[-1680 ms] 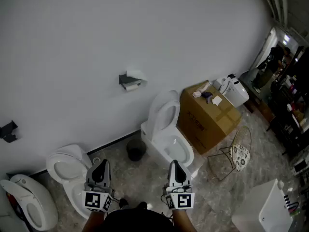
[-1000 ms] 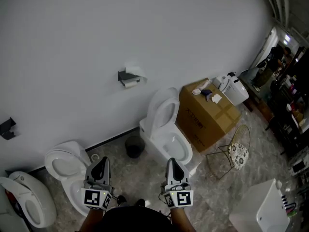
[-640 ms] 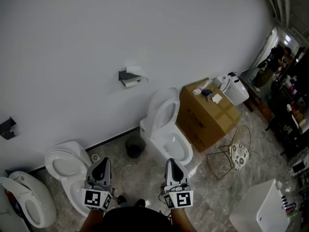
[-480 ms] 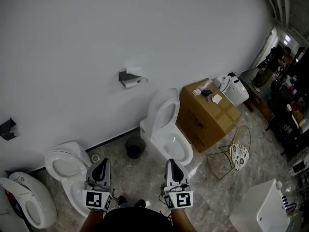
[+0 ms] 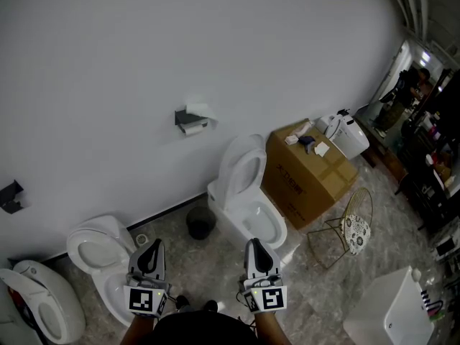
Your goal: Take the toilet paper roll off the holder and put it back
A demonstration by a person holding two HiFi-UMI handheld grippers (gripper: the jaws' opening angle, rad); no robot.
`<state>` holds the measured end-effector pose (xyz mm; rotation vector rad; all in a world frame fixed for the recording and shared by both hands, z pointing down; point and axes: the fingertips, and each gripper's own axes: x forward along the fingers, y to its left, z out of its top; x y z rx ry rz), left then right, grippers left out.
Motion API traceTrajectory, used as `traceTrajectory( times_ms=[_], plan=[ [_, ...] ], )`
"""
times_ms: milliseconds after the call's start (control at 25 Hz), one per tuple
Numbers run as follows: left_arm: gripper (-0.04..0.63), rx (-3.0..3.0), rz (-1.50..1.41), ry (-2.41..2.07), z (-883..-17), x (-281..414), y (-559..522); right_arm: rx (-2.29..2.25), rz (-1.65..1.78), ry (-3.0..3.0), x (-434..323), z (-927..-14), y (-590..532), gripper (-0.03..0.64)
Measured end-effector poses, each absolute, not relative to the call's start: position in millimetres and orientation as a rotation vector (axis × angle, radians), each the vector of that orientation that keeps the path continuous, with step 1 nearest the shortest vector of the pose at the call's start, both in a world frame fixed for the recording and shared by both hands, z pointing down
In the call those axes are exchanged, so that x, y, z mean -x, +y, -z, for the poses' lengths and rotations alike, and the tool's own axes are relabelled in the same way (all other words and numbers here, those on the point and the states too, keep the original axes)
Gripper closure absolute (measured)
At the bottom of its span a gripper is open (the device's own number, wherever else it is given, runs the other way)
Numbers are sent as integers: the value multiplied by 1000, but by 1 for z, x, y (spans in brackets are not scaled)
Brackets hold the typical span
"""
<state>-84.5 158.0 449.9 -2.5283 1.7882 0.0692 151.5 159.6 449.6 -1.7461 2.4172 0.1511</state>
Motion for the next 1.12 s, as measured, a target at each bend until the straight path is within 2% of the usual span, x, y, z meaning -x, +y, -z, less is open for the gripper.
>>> traceTrajectory(
  times_ms=[120, 400, 760, 1000, 1120],
  plan=[
    [592, 2527, -76, 1793, -449, 88, 156, 1755, -147, 2417, -151, -450, 158, 609],
    [592, 2531, -84, 1794, -448, 89, 154, 1760, -129, 2426, -151, -452, 155, 526],
    [592, 2541, -84, 1800, -452, 92, 152, 1779, -125, 2420, -150, -454, 153, 385],
    [592, 2551, -100, 1801, -453, 90, 150, 1746, -101, 2426, -150, -454, 153, 314],
    [592, 2556, -98, 1788, -452, 88, 149, 1713, -88, 2410, -150, -452, 153, 244]
  ],
)
